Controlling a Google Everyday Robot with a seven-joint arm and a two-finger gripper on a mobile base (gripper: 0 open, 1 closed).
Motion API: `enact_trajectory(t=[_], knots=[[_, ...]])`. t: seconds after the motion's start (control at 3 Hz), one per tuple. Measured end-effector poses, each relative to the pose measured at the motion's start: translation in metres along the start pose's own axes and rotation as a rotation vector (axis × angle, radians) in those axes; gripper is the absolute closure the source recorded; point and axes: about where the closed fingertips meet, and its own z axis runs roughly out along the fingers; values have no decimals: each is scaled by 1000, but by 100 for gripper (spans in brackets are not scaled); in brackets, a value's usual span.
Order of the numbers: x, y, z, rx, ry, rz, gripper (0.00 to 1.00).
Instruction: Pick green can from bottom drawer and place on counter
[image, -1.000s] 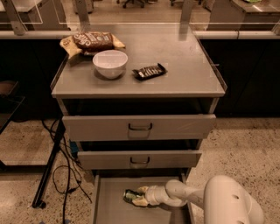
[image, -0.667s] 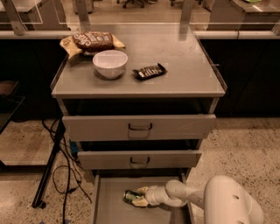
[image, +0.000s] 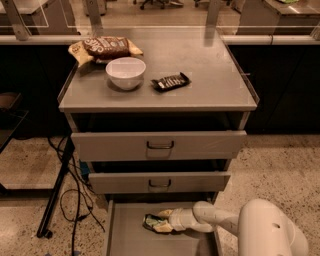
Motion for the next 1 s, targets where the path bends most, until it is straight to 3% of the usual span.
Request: enact_trajectory(t=[0.33, 0.67, 1.0], knots=[[-27, -8, -25, 14, 1, -40, 100], [-58, -1, -58, 14, -10, -75, 100], [-83, 39, -123, 15, -2, -117, 100]])
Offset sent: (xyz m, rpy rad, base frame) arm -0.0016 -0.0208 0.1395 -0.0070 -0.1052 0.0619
